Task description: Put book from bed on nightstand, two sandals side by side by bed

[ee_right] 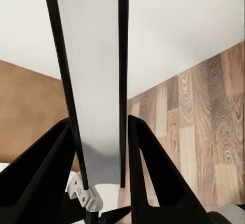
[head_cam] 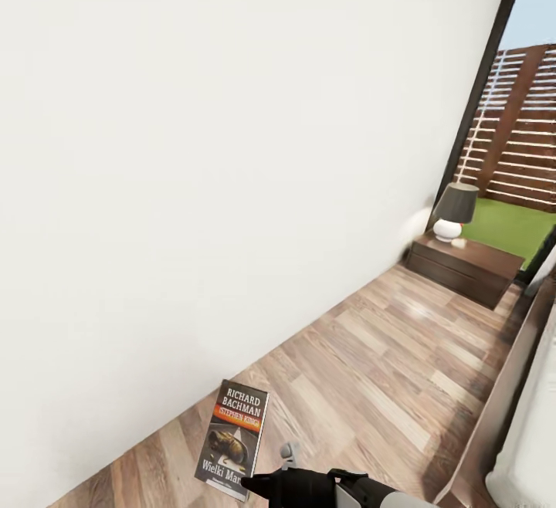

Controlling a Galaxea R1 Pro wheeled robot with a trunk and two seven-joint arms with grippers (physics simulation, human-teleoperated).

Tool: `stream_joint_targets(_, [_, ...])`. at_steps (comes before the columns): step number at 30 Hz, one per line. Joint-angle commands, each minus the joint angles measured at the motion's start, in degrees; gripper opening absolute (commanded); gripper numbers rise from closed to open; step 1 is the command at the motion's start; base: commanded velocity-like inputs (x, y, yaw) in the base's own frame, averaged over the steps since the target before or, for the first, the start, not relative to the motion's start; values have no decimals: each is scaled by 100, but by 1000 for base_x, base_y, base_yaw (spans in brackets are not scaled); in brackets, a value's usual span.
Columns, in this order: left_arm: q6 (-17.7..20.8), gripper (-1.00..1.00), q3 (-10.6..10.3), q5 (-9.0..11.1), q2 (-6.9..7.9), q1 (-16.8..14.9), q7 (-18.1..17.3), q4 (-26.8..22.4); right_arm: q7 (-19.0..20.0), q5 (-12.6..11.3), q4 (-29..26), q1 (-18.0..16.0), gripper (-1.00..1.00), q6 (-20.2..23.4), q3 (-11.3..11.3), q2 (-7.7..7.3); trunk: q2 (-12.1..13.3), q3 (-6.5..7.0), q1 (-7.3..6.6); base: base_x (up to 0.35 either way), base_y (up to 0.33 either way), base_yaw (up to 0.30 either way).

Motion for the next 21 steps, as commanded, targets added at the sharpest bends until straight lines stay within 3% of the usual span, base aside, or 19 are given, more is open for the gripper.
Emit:
stream_joint_targets(1, [-28, 100, -51, 35, 1, -2, 22, -1, 2, 45, 15, -11, -100, -25, -65, 0, -12, -9, 5, 136, 63, -273])
stream_joint_targets(10, [-91, 100, -56, 33, -1, 0, 22, -1, 2, 45, 15, -3, -100, -27, -65, 0, -12, 21, 5, 131, 66, -274])
stream_joint_targets(21, [-101, 100, -59, 28, 2, -2, 22, -1, 4, 52, 13, -2, -100, -29, -65, 0, -12, 56, 5, 212, 184, -275])
